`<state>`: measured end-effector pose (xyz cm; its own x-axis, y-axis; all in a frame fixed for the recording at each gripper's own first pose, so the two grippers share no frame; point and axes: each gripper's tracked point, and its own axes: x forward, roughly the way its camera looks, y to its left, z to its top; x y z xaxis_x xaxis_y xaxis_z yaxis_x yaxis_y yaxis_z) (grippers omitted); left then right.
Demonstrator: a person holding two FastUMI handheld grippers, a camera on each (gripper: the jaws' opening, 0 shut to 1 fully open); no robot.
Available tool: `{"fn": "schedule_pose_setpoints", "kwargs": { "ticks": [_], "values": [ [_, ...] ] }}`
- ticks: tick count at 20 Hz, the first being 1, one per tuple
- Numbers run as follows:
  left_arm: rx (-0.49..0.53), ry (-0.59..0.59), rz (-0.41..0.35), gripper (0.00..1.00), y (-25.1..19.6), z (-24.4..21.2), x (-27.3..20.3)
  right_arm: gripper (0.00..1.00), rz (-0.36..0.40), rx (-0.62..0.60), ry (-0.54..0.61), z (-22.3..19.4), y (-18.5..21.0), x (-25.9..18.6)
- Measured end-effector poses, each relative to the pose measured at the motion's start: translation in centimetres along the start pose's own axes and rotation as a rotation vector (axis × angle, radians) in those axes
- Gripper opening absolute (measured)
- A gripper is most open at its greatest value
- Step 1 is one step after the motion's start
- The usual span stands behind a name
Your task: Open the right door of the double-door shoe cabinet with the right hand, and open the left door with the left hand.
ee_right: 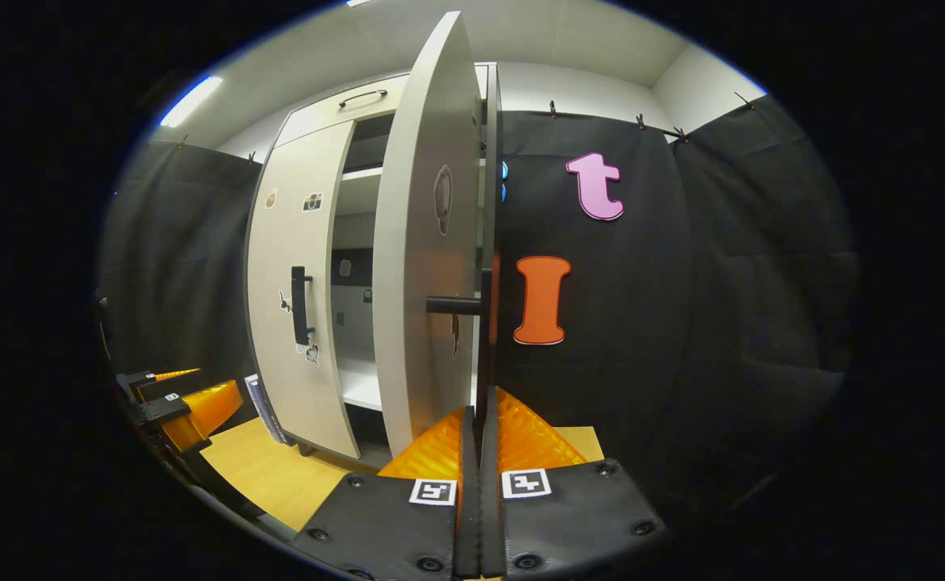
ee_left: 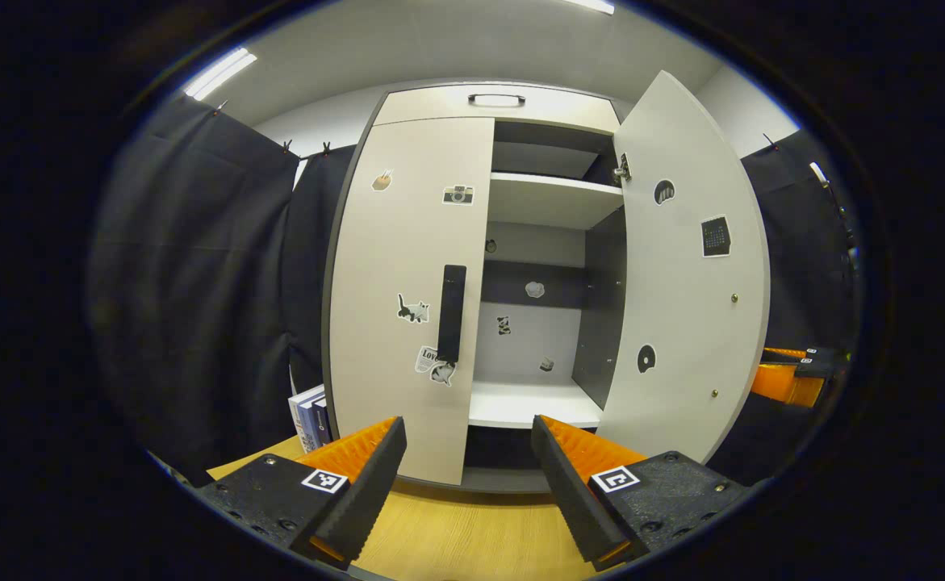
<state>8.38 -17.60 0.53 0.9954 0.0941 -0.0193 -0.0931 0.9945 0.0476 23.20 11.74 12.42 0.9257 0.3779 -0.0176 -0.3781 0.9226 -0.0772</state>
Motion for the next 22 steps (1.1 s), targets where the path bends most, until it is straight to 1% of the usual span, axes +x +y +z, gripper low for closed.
{"fn": "schedule_pose_setpoints", "kwargs": {
  "ticks": [3, 5, 6, 7, 9, 10, 13, 15, 16, 17, 18, 21, 22],
  "values": [
    [0.0, -0.022, 0.012, 0.95, 0.2, 0.9, 1.4, 0.08, 0.018, 0.023, -0.001, 0.0, 0.5, -0.6],
    [0.003, -0.04, 0.024, 0.95, 0.5, 1.7, 2.4, 0.08, 0.025, 0.032, -0.023, 0.6, 0.6, -0.7],
    [0.004, -0.053, 0.026, 0.92, 0.6, 2.3, 2.9, 0.08, 0.025, 0.029, -0.037, 0.9, 0.5, -0.7],
    [0.005, -0.065, 0.026, 0.95, 0.7, 2.7, 3.4, 0.08, 0.022, 0.025, -0.047, 1.0, 0.3, -1.0],
    [0.013, -0.08, 0.025, 0.95, 0.8, 3.6, 4.4, 0.08, 0.011, 0.01, -0.071, 1.4, -0.2, -1.3],
    [0.022, -0.094, 0.027, 0.95, 1.0, 4.3, 5.0, 0.28, 0.003, 0.003, -0.085, 1.8, -0.4, -1.5],
    [0.047, -0.121, 0.057, 0.95, 2.2, 5.5, 6.8, 0.28, -0.014, 0.011, -0.12, 2.3, -0.9, -1.8],
    [0.051, -0.128, 0.059, 0.94, 2.7, 5.9, 8.4, 0.55, -0.021, 0.024, -0.127, 2.5, -0.9, -1.9],
    [0.053, -0.123, 0.059, 0.94, 2.9, 5.8, 9.3, 0.63, -0.027, 0.027, -0.127, 2.6, -1.0, -1.9],
    [0.057, -0.118, 0.056, 0.92, 3.1, 5.8, 10.2, 0.65, -0.043, 0.022, -0.128, 2.6, -1.3, -2.0],
    [0.06, -0.111, 0.052, 0.94, 3.2, 5.6, 11.3, 0.72, -0.056, 0.012, -0.131, 2.7, -1.7, -2.3],
    [0.036, -0.095, 0.023, 0.94, 3.2, 5.0, 14.5, 0.93, -0.09, -0.027, -0.132, 2.7, -2.6, -2.7],
    [0.026, -0.079, 0.018, 0.94, 3.4, 4.6, 15.5, 0.94, -0.103, -0.038, -0.136, 2.8, -3.0, -2.8]
  ]
}}
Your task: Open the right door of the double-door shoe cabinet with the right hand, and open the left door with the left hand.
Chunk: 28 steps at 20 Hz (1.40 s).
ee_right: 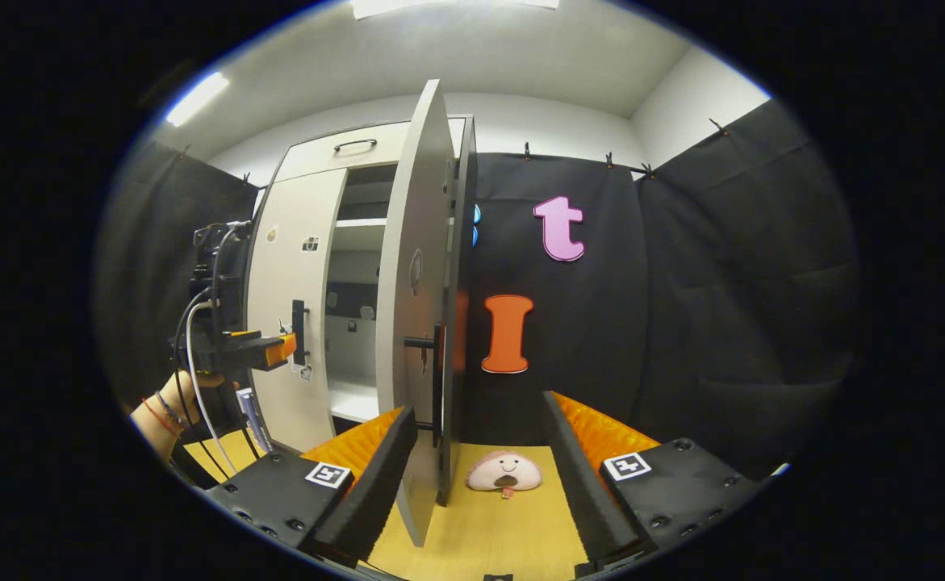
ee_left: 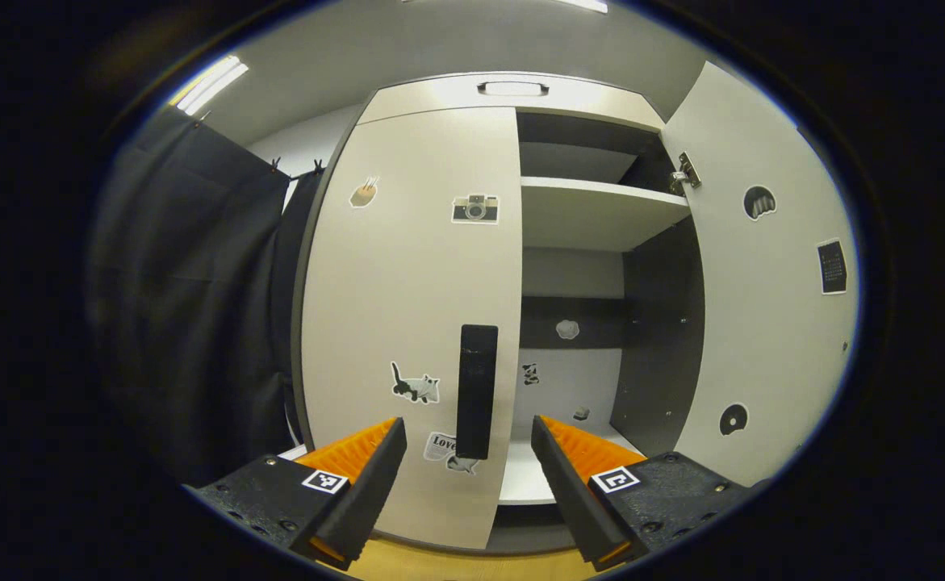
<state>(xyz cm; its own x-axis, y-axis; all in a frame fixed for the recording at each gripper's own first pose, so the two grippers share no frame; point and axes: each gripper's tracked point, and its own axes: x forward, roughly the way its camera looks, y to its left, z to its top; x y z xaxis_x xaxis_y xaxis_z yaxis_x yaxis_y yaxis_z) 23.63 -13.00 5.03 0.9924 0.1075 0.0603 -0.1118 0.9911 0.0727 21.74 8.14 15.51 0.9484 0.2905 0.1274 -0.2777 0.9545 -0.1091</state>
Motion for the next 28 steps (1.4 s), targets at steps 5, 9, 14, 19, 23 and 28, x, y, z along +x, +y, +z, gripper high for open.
{"fn": "schedule_pose_setpoints", "kwargs": {
  "ticks": [5, 9, 14, 19, 23, 28],
  "values": [
    [0.016, 0.021, -0.002, 0.94, 0.8, -0.9, 4.9, 0.94, -0.056, -0.013, -0.008, 0.1, -1.5, -0.1],
    [0.009, 0.075, 0.014, 0.95, 1.2, -2.7, 6.8, 0.98, -0.094, 0.012, 0.021, -0.5, -2.1, -0.6],
    [-0.005, 0.058, -0.047, 0.69, -0.5, -2.6, 7.4, 0.98, -0.13, 0.021, 0.045, -1.0, -3.1, -1.0],
    [0.035, 0.058, -0.035, 0.25, -0.3, -2.7, 6.9, 0.94, -0.15, 0.023, 0.06, -1.2, -3.5, -1.1],
    [0.058, 0.108, -0.036, 0.19, 0.5, -3.1, 5.1, 0.94, -0.159, 0.027, 0.056, -1.2, -3.6, -0.9],
    [0.046, 0.115, -0.113, 0.18, 2.9, -2.6, 0.1, 0.94, -0.173, 0.0, 0.038, -0.6, -3.4, -1.9]
  ]
}}
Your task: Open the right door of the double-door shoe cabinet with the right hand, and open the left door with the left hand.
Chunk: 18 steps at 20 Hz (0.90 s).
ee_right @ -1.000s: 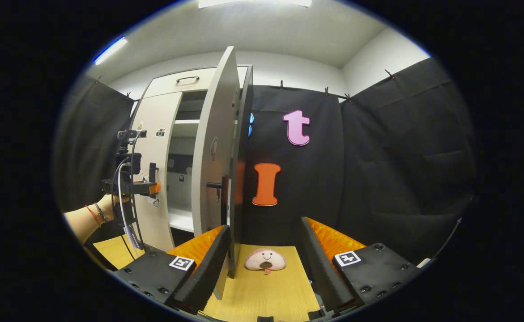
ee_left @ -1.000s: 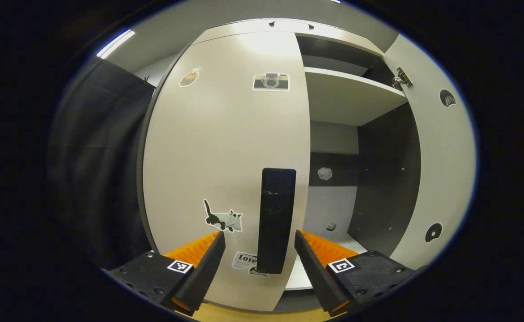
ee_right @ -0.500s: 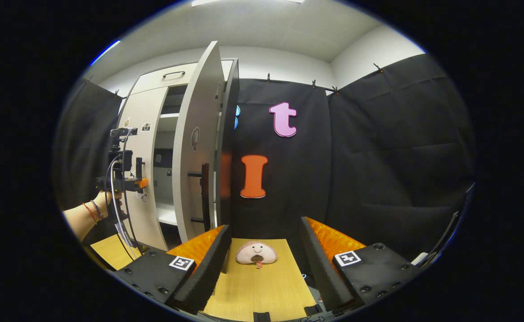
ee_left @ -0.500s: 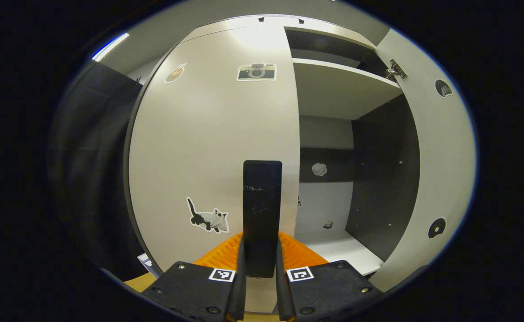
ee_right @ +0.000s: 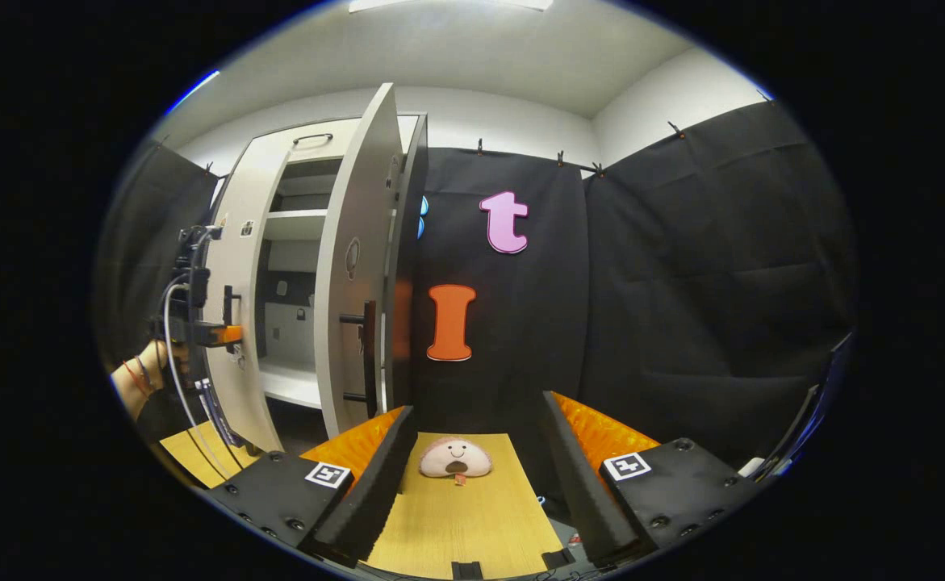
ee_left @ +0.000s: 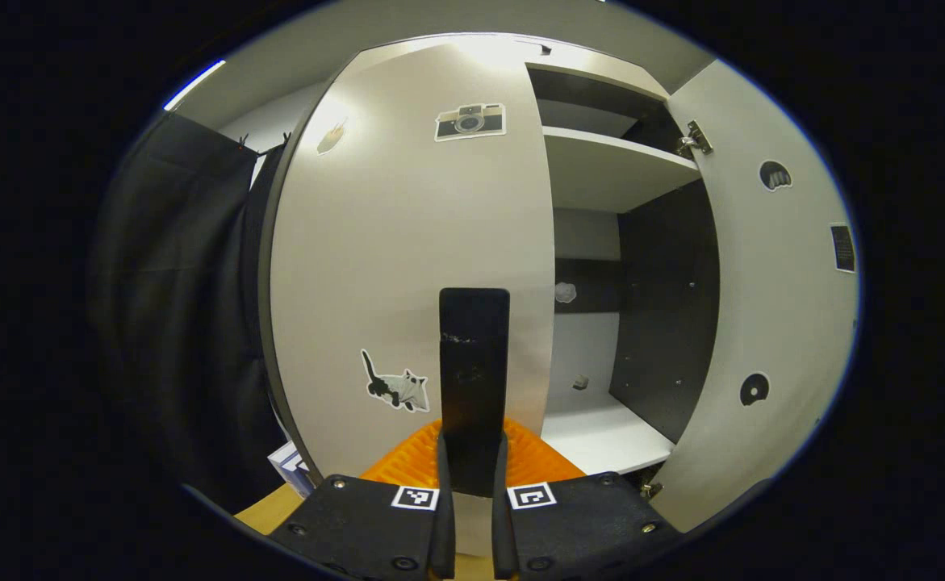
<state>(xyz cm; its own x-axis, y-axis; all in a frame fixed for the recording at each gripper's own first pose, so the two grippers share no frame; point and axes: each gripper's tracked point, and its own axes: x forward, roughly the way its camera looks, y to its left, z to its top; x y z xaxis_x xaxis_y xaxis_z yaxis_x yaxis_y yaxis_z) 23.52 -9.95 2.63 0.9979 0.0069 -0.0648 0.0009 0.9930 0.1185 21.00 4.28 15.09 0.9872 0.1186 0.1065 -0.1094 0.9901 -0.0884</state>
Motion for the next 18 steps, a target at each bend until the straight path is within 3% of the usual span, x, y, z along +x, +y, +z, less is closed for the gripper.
{"fn": "schedule_pose_setpoints", "kwargs": {
  "ticks": [5, 6, 9, 10, 17, 18],
  "values": [
    [0.0, 0.019, -0.032, 0.15, 1.8, 0.1, -2.5, 0.94, -0.005, -0.001, 0.004, 0.0, 0.8, -0.3],
    [0.01, 0.022, -0.033, 0.15, 1.9, 0.2, -2.7, 0.98, -0.004, 0.005, 0.001, 0.1, 1.3, -0.3],
    [0.012, 0.007, -0.005, 0.14, 2.1, 0.2, -3.1, 0.99, -0.001, 0.015, -0.004, 0.3, 2.6, 0.3],
    [0.015, 0.003, 0.004, 0.13, 2.1, 0.2, -3.1, 0.94, -0.003, 0.018, -0.002, 0.3, 2.8, 0.4],
    [-0.005, -0.025, 0.017, 0.13, 2.9, 0.2, -3.9, 0.94, 0.011, 0.034, 0.006, 0.5, 5.2, 1.9],
    [-0.007, -0.029, 0.021, 0.12, 3.1, 0.2, -3.9, 0.98, 0.022, 0.032, 0.01, 0.5, 6.0, 2.3]
  ]
}}
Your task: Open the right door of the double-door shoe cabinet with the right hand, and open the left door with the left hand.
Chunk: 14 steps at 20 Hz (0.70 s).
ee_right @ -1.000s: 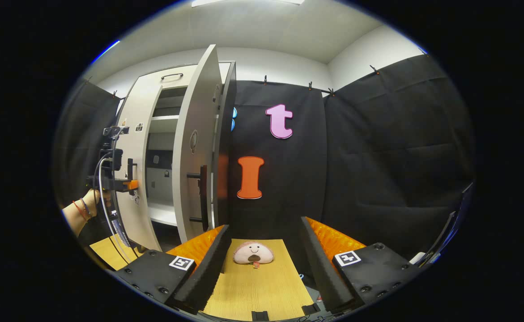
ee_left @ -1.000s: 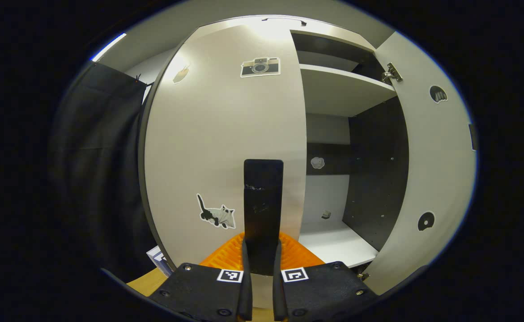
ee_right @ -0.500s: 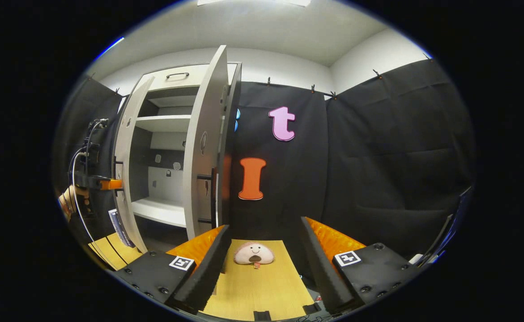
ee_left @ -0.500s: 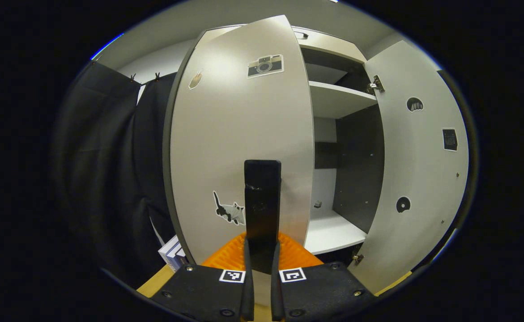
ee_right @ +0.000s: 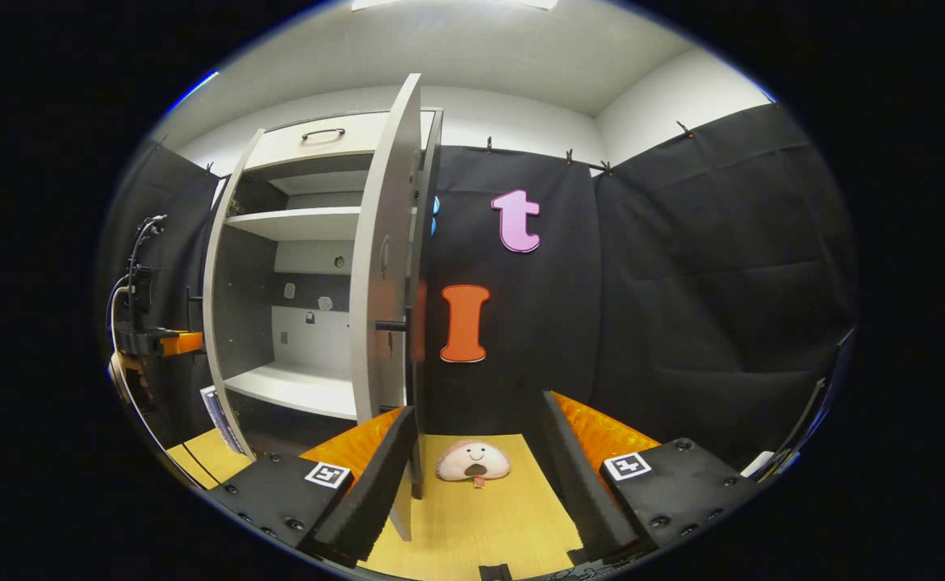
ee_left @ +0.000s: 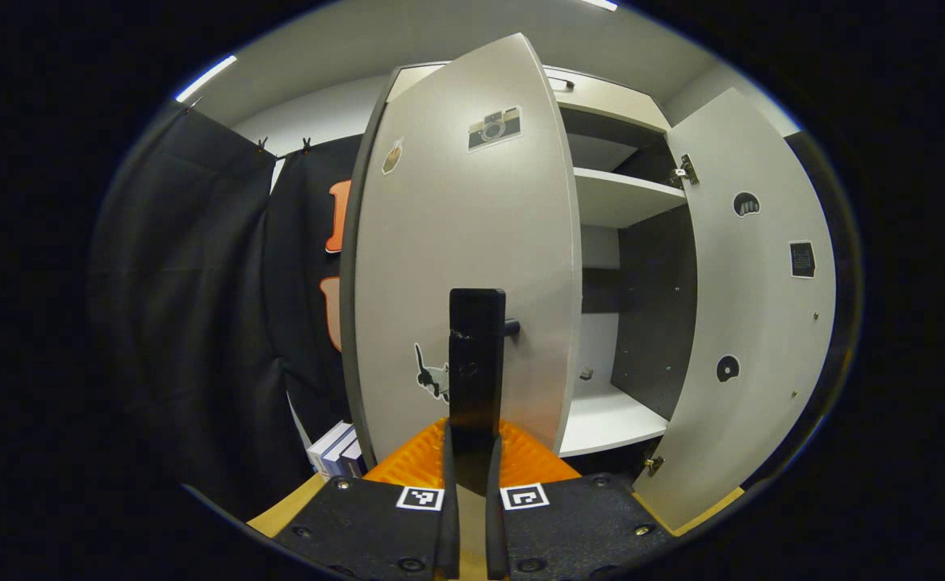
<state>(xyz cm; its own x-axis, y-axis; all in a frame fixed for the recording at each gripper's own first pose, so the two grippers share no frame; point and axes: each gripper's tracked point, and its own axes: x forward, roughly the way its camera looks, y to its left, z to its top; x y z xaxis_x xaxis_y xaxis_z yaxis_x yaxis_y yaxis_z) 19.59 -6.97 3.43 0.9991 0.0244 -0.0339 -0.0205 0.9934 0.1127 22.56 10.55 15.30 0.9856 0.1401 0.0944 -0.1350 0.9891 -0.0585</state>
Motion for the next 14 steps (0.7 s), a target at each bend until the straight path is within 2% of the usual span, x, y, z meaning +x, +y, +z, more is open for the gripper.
{"fn": "schedule_pose_setpoints", "kwargs": {
  "ticks": [9, 10, 11, 13, 14],
  "values": [
    [0.003, -0.017, -0.013, 0.11, 0.2, 0.5, 0.0, 0.99, 0.041, -0.022, 0.046, -1.0, 4.9, 2.5],
    [0.003, -0.019, -0.014, 0.12, 0.3, 0.5, 0.0, 0.94, 0.037, -0.026, 0.048, -1.0, 5.3, 2.8],
    [0.002, -0.019, -0.015, 0.1, 0.4, 0.5, 0.0, 0.99, 0.035, -0.028, 0.049, -0.9, 5.7, 3.0],
    [-0.015, -0.021, -0.018, 0.1, 0.4, 0.5, -0.1, 0.99, 0.036, -0.028, 0.051, -0.9, 6.7, 3.4],
    [-0.022, -0.022, -0.016, 0.1, 0.4, 0.5, -0.2, 0.94, 0.036, -0.026, 0.051, -0.9, 7.0, 3.4]
  ]
}}
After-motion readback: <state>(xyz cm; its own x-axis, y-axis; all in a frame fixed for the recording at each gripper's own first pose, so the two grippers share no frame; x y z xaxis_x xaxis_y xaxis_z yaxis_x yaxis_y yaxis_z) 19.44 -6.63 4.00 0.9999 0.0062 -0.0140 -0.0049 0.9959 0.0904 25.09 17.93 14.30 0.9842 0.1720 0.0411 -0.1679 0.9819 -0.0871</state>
